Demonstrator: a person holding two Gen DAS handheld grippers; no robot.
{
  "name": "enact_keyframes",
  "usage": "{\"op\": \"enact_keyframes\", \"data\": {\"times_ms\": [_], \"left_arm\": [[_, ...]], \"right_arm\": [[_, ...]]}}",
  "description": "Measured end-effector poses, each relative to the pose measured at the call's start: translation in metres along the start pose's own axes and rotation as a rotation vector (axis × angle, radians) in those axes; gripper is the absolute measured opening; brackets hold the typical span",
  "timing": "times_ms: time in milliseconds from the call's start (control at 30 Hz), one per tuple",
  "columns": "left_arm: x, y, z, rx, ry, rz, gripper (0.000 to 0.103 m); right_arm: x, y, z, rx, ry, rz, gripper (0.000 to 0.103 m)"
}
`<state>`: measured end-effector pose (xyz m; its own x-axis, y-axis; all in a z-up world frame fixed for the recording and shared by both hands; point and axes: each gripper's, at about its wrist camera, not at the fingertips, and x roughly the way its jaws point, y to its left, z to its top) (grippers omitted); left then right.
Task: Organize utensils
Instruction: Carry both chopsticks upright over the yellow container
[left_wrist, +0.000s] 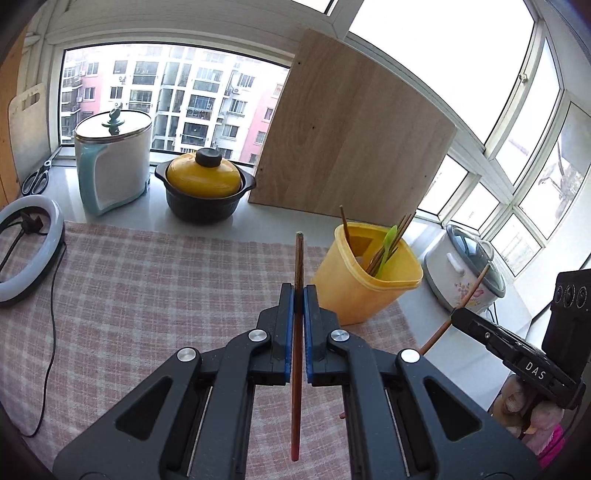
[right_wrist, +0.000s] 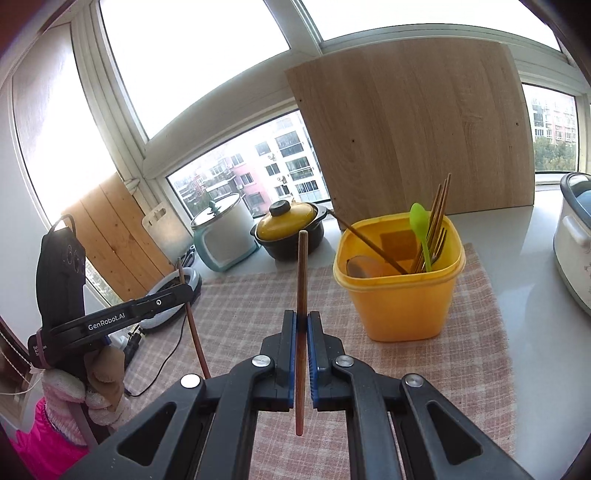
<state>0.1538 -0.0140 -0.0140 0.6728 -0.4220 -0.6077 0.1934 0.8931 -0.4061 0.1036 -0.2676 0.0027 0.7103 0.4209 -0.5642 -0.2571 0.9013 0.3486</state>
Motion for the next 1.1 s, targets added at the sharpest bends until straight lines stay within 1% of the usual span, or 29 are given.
{"op": "enact_keyframes", "data": {"times_ms": [167, 267, 533, 767, 967, 1100], "left_arm": [[0.006, -0.013, 0.02, 0.005, -0.038, -0.023, 0.003], [0.008, -0.021, 0.033, 0.018, -0.066, -0.025, 0.003], [0.019, -0.042, 0.067, 0.031, -0.121, -0.051, 0.003], [0.027, -0.051, 0.101, -0.005, -0.177, -0.086, 0.003], [0.035, -0.061, 0.122, -0.013, -0.225, -0.083, 0.003], [0.048, -0.066, 0.131, -0.014, -0.243, -0.074, 0.003]], "right_arm": [[-0.019, -0.008, 0.016, 0.006, -0.051, -0.007, 0.003], [-0.029, -0.013, 0.027, 0.005, -0.076, -0.019, 0.003], [-0.043, -0.029, 0.053, 0.01, -0.124, -0.029, 0.003], [-0.055, -0.039, 0.078, 0.006, -0.187, -0.051, 0.003], [-0.057, -0.047, 0.1, 0.002, -0.231, -0.071, 0.003], [-0.051, -0.054, 0.109, 0.007, -0.237, -0.086, 0.003]]}}
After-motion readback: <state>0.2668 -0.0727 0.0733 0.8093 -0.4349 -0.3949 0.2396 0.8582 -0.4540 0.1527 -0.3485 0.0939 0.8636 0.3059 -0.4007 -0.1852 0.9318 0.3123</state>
